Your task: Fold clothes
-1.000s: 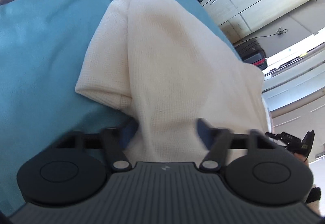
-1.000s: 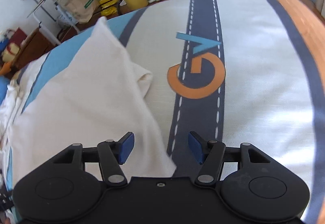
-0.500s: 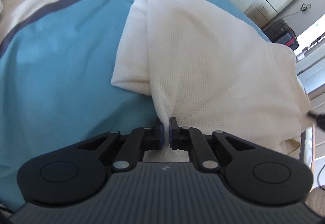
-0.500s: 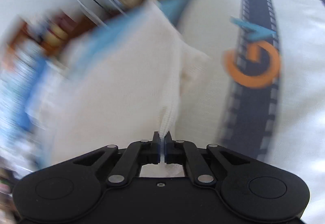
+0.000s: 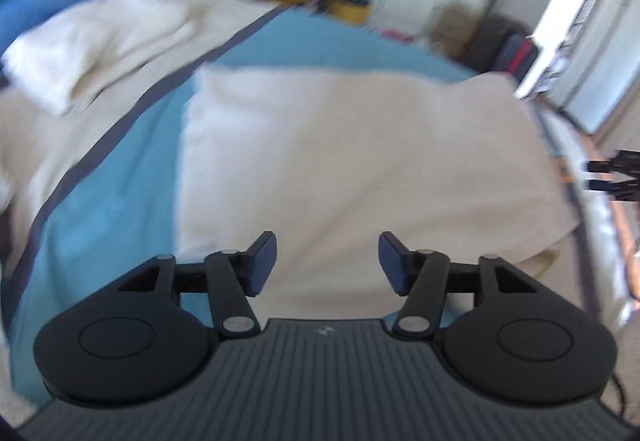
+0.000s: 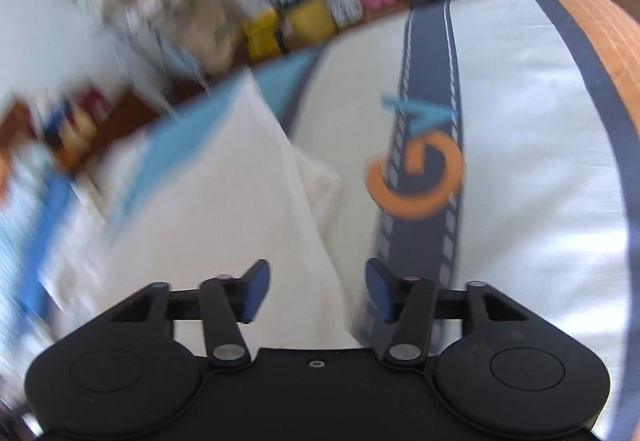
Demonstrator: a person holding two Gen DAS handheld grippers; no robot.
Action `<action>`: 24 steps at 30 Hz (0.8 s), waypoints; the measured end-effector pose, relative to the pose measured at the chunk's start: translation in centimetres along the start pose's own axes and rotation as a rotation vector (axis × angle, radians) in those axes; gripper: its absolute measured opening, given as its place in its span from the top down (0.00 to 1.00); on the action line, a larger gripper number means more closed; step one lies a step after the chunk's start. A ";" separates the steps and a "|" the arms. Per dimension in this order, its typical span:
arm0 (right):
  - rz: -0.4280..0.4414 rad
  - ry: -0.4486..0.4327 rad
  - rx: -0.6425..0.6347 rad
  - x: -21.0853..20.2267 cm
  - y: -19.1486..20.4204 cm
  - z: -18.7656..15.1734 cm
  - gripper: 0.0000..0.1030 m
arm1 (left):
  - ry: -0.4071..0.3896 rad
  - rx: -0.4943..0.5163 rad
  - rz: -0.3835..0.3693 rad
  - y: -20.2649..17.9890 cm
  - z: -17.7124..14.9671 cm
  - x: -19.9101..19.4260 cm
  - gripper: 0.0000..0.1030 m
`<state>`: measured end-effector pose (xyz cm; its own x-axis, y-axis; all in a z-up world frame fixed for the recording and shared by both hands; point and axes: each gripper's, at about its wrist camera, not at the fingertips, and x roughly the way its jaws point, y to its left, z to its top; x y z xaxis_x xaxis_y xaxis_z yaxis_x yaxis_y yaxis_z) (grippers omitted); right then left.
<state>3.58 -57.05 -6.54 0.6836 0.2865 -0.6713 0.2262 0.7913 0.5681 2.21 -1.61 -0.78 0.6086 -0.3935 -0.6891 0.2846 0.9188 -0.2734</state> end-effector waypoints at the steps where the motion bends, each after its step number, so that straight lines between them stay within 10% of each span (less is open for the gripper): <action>1: 0.012 -0.010 0.007 0.3 0.1 0.2 0.37 | -0.022 0.021 -0.044 -1.1 0.8 0.2 0.38; 10: 0.022 0.080 -0.062 5.3 0.8 0.5 0.37 | 0.119 0.059 -0.167 -8.6 3.2 13.0 0.38; 17: -0.063 0.045 -0.225 6.2 3.1 0.5 0.37 | 0.237 0.158 -0.166 -9.9 2.8 16.4 0.38; 24: -0.018 0.048 -0.075 8.6 0.7 1.3 0.36 | 0.252 0.112 -0.192 -8.7 2.0 16.6 0.38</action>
<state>10.46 -54.74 -11.32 0.6455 0.2963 -0.7040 0.1844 0.8340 0.5201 11.35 -16.22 -8.52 0.3376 -0.5264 -0.7803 0.4647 0.8142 -0.3481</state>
